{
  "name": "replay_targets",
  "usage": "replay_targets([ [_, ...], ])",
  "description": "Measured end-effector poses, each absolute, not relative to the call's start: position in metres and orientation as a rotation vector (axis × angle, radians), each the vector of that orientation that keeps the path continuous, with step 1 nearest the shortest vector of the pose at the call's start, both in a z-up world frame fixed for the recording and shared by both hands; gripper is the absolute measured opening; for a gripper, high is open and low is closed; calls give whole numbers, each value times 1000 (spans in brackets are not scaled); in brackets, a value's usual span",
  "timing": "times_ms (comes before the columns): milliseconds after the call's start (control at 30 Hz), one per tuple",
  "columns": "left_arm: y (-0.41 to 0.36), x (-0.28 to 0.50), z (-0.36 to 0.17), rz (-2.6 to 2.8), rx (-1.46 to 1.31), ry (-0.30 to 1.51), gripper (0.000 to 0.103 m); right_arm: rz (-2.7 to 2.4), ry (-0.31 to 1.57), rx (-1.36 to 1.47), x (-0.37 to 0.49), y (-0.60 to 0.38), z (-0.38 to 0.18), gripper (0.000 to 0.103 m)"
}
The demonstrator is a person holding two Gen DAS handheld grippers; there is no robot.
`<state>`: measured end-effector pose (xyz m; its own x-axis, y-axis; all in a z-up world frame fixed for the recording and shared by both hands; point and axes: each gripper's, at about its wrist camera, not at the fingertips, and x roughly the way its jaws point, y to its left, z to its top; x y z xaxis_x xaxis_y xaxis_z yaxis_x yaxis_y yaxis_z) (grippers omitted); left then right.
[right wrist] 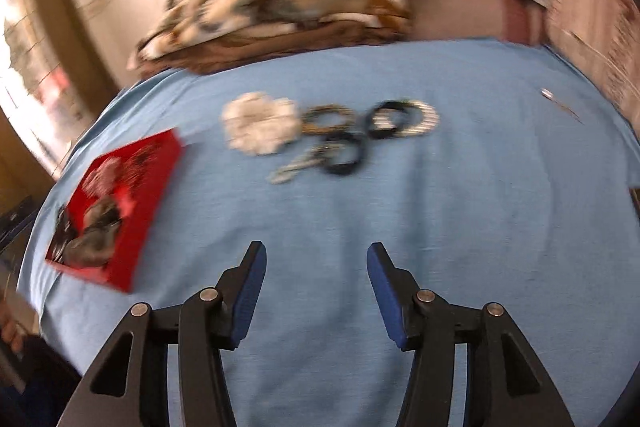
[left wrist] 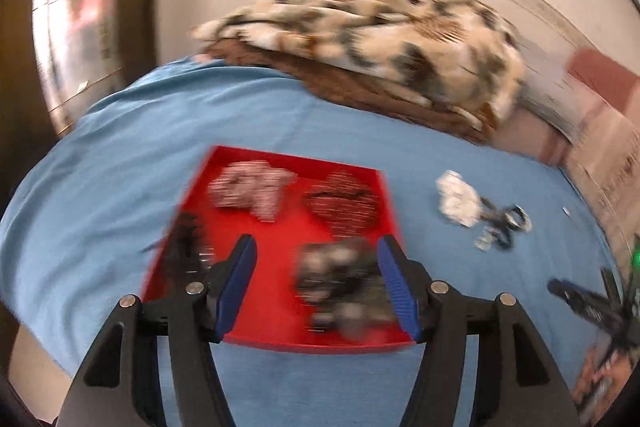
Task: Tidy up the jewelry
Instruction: 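Move the left tool to the white cherry-print scrunchie while the right tool reaches a black hair tie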
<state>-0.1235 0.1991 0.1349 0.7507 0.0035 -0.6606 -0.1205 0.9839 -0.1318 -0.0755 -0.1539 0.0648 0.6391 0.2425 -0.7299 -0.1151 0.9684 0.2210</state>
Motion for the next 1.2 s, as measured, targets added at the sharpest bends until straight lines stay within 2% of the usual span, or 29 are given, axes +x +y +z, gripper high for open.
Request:
replay_targets([
  [433, 50, -39, 96, -198, -9, 889, 62, 193, 856, 242, -17, -207, 46, 57],
  [700, 26, 27, 69, -165, -27, 946, 62, 264, 835, 268, 32, -205, 43, 56],
  [767, 27, 44, 66, -132, -30, 942, 62, 278, 824, 277, 44, -204, 44, 52],
  [933, 34, 83, 51, -99, -83, 979, 62, 291, 816, 286, 77, -204, 40, 51],
  [1200, 33, 103, 29, -94, -114, 1023, 62, 302, 843, 286, 92, -207, 27, 48],
])
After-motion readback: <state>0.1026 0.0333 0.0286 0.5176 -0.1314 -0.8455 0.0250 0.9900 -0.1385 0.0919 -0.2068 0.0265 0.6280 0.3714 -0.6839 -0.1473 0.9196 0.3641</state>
